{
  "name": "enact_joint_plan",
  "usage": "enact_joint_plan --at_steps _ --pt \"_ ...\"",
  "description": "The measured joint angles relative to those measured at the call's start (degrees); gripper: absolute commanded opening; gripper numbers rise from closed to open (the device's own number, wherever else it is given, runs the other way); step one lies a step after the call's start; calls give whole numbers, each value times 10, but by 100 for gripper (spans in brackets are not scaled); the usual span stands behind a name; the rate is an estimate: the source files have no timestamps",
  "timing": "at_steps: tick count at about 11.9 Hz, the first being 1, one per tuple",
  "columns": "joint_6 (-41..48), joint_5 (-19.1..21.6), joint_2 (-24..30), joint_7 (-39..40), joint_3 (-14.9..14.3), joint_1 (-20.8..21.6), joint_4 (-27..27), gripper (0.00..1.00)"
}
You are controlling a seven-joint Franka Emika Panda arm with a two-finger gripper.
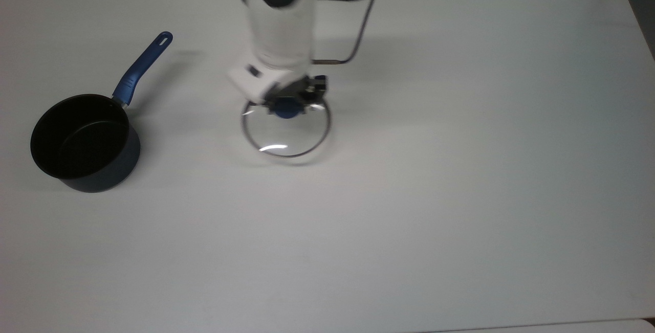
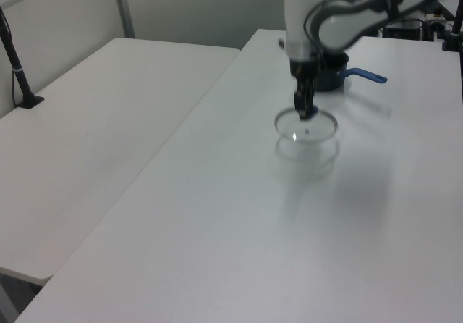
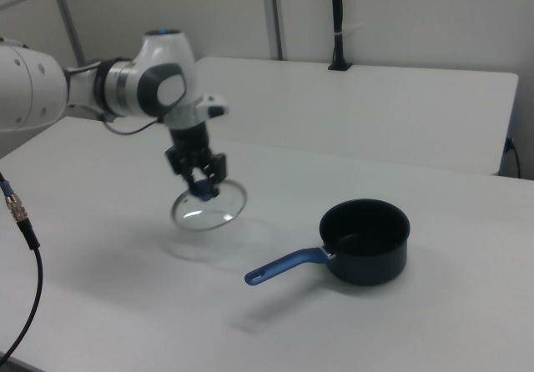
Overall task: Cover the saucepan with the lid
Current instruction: 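Lift the lid and carry it over the dark blue saucepan, then lower the lid onto the saucepan rim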
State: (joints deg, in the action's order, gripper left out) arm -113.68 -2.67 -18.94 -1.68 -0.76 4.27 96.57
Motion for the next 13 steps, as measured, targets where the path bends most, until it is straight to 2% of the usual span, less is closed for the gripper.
enact_joint_plan --at_steps 2,4,8,10,13 --pt "6 -1 4 36 -43 -15 -44 53" --pt "6 -1 3 81 -65 -55 -74 54" --pt "-17 0 -50 148 -70 -157 -161 54" --pt "-56 0 -72 166 -70 -185 -171 54" --pt "-81 0 -88 171 -70 -201 -172 54"
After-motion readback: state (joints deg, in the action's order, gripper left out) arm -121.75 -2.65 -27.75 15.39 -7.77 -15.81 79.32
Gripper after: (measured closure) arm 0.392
